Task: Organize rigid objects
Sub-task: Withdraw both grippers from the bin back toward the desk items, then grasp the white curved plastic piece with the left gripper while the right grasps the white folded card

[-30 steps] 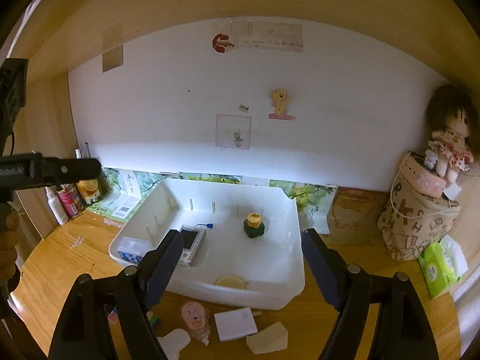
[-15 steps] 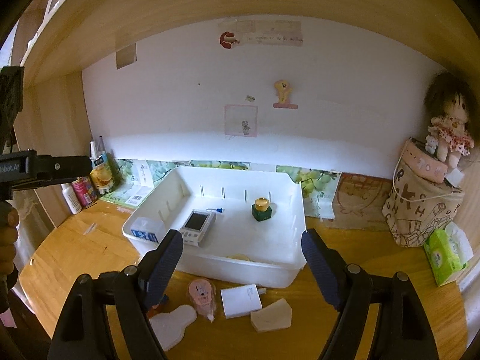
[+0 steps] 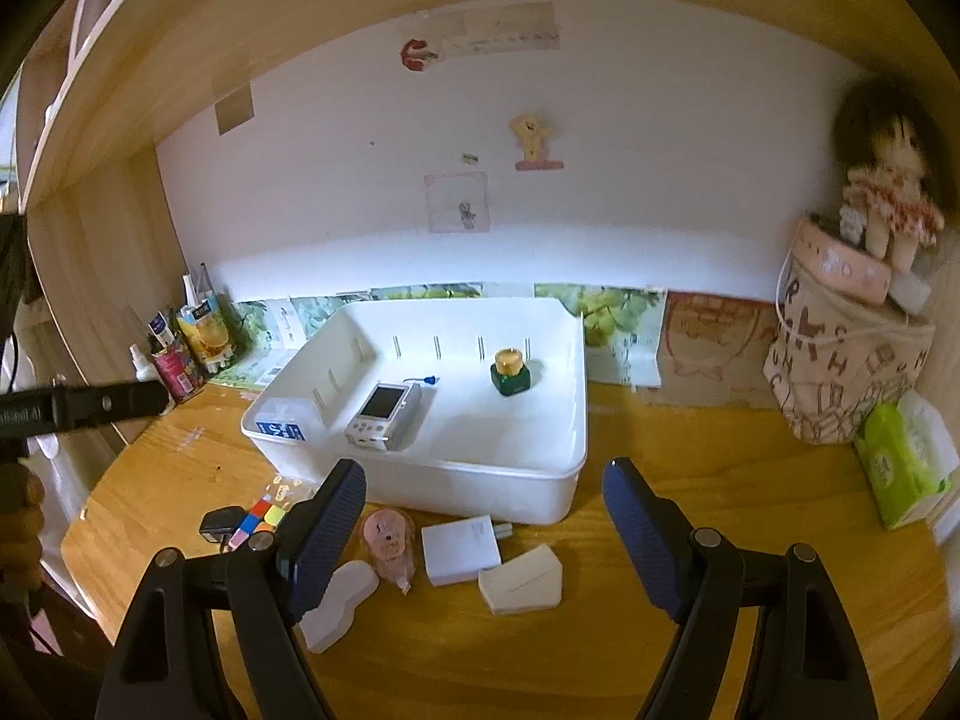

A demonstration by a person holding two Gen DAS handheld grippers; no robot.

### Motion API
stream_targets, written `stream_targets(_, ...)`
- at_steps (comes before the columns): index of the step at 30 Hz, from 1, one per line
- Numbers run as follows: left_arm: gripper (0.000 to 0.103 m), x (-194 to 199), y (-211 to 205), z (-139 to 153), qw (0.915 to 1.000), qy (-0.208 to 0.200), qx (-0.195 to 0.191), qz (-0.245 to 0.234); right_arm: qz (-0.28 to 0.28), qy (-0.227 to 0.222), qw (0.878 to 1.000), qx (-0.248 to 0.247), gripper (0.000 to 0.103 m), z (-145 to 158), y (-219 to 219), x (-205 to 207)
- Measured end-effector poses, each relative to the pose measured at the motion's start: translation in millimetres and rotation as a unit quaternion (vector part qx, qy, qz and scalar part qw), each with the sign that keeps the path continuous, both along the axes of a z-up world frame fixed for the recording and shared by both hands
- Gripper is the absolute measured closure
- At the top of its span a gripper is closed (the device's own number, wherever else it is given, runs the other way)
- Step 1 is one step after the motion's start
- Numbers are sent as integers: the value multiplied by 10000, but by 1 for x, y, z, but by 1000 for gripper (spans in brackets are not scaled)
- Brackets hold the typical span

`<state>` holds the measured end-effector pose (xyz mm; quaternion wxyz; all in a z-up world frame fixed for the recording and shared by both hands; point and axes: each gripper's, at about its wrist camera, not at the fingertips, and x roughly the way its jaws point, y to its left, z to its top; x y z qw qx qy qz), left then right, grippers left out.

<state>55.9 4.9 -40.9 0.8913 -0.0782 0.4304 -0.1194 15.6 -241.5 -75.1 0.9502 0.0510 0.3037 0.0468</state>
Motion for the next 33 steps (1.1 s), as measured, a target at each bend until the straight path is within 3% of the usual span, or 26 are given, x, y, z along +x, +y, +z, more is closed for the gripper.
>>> stream_targets(13, 20, -10, -16, -51, 9945, 998, 313, 52, 94, 741, 9966, 348, 21, -33, -15, 0)
stream_targets(22, 20, -12, -31, -75, 9881, 1452, 502, 76, 192, 1224, 9906, 584, 21, -58, -24, 8)
stream_targets(33, 20, -3, -47, -108, 9769, 2026, 666, 130, 502, 1581, 9852, 434, 21, -80, -29, 26)
